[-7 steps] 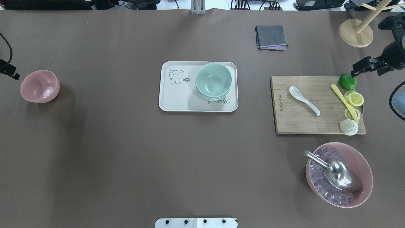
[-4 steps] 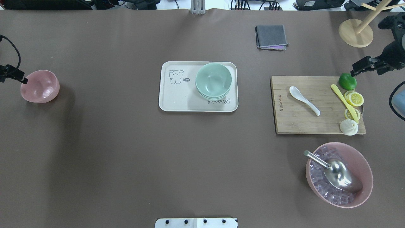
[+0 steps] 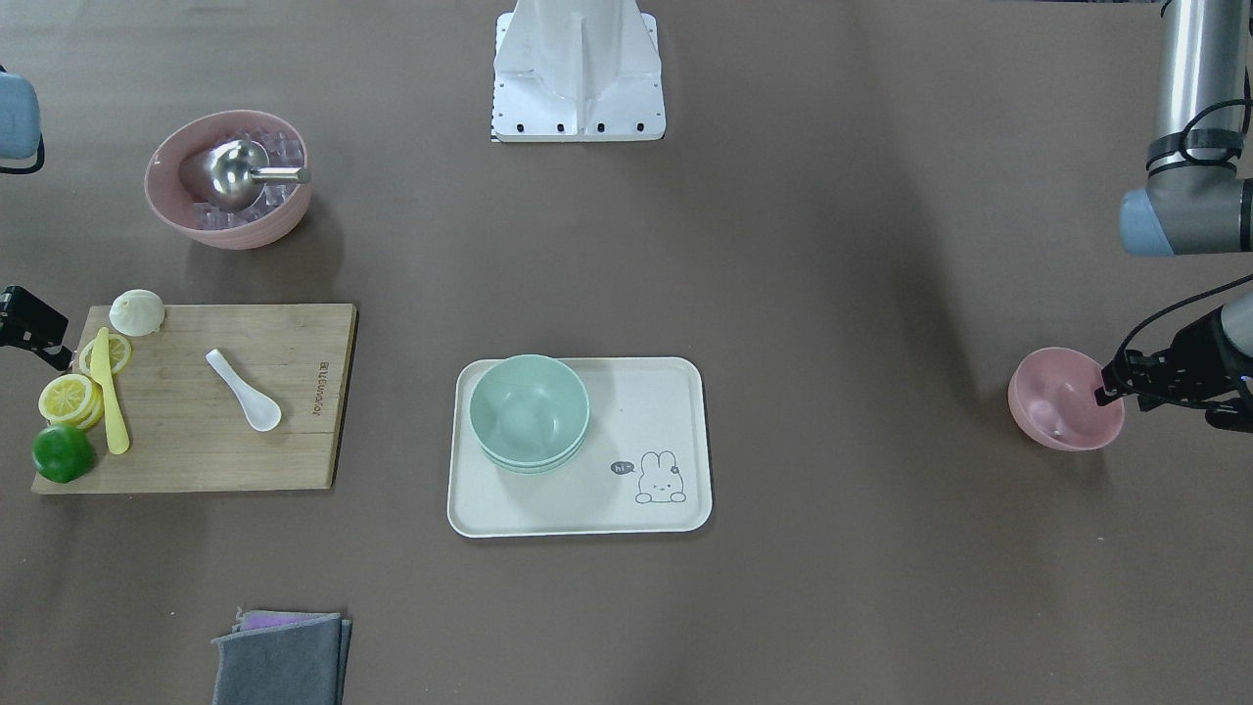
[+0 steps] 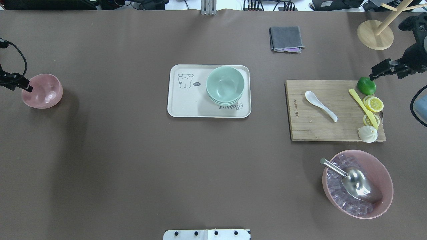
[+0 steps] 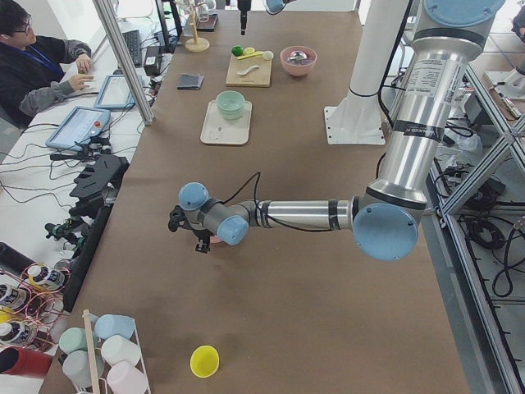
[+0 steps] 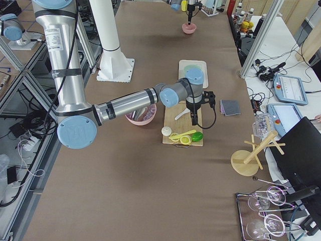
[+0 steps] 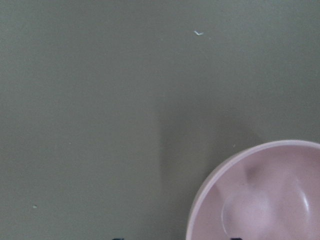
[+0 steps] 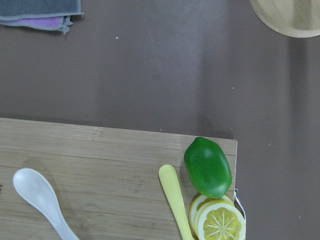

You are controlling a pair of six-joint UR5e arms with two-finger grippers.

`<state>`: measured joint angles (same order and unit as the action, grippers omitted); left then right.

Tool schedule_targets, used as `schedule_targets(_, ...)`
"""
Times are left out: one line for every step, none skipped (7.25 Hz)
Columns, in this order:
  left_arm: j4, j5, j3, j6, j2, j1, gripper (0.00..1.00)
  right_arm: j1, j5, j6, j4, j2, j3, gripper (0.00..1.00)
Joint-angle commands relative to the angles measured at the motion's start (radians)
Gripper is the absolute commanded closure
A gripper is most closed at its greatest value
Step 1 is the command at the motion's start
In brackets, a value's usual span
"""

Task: Stack pink bowl on green and place spoon
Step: 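Lower the left gripper onto the rim of the pink bowl and grasp it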

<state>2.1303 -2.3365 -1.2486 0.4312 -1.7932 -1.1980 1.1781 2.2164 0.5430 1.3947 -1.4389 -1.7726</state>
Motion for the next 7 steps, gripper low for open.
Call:
schedule_targets(0.0, -0.004, -0.006, -0.003, 0.002, 0.001, 0.9, -0.002, 0.0, 0.0, 0.0, 0.0, -0.002, 0.0)
schedule_targets(0.002, -0.006, -0.008, -0.005, 0.002, 0.0, 1.0, 0.0, 0.0, 0.0, 0.0, 0.0, -0.002, 0.0)
schedule_targets(0.002, -0.007, -0.015, -0.005, 0.0, 0.0, 1.0, 0.0, 0.0, 0.0, 0.0, 0.0, -0.002, 0.0)
schedule_targets(0.0, -0.009, -0.037, 0.01, 0.0, 0.0, 1.0, 0.0, 0.0, 0.0, 0.0, 0.0, -0.002, 0.0)
schedule_targets(-0.018, -0.01, -0.072, 0.039, -0.003, 0.001, 1.0, 0.0, 0.0, 0.0, 0.0, 0.0, -0.002, 0.0)
schedule_targets(-0.033, -0.083, -0.099, 0.135, -0.033, 0.0, 1.0, 0.0, 0.0, 0.0, 0.0, 0.0, -0.002, 0.0)
schedule_targets(-0.044, -0.117, -0.141, 0.256, -0.07, 0.0, 1.0, 0.0, 0.0, 0.0, 0.0, 0.0, -0.002, 0.0)
